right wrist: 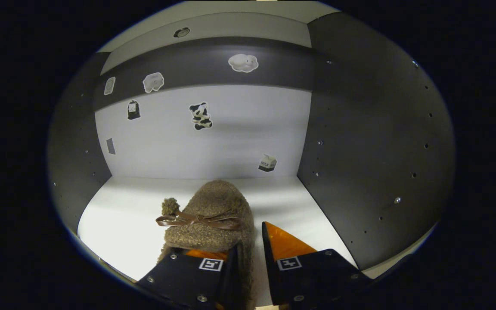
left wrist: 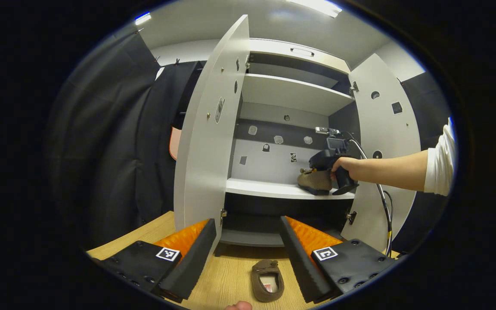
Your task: Grab one shoe with the right hand and put it into the shoe cabinet, grab the other shoe with the left hand and put it into the shoe cabinet; then close the right door with the right hand and the left door with the left hand.
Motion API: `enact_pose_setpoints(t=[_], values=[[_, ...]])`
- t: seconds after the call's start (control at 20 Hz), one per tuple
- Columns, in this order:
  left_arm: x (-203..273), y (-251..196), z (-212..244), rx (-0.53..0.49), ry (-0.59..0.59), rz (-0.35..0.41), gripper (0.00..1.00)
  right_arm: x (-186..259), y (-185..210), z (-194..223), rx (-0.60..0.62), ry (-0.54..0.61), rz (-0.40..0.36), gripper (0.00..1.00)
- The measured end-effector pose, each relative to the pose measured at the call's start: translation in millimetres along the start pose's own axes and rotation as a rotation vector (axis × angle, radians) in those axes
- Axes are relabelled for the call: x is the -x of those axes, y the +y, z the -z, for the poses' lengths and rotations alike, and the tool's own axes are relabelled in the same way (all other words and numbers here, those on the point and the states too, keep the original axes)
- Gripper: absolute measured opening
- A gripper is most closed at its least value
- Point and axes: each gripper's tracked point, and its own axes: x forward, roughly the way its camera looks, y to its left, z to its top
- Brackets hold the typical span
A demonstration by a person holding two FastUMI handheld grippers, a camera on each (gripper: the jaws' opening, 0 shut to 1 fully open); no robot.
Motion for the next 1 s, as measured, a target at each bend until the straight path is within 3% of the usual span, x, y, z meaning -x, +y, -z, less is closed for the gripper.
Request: enact_pose_setpoints(t=[0.1, 0.15, 0.2, 0.5, 0.7, 1.0], values=[[-1, -1, 1, 0.003, 0.0, 0.005, 0.96, 6, -3, 1, 0.028, 0.002, -0.008, 0.44], [-2, -2, 1, 0.004, 0.001, 0.008, 0.99, 9, -4, 2, 0.043, 0.003, -0.019, 0.44], [-2, -3, 2, 0.003, 0.002, 0.011, 0.96, 15, -5, 3, 0.058, 0.005, -0.027, 0.57], [-4, -10, 3, -0.001, 0.003, 0.031, 0.99, 50, 1, -3, 0.054, 0.002, -0.109, 0.85], [-3, -13, 2, 0.004, -0.002, 0.04, 0.99, 90, 8, -12, 0.108, -0.083, -0.143, 0.9], [-1, -12, 4, 0.001, 0.003, 0.039, 0.94, 173, 15, -40, 0.093, -0.283, -0.203, 0.93]])
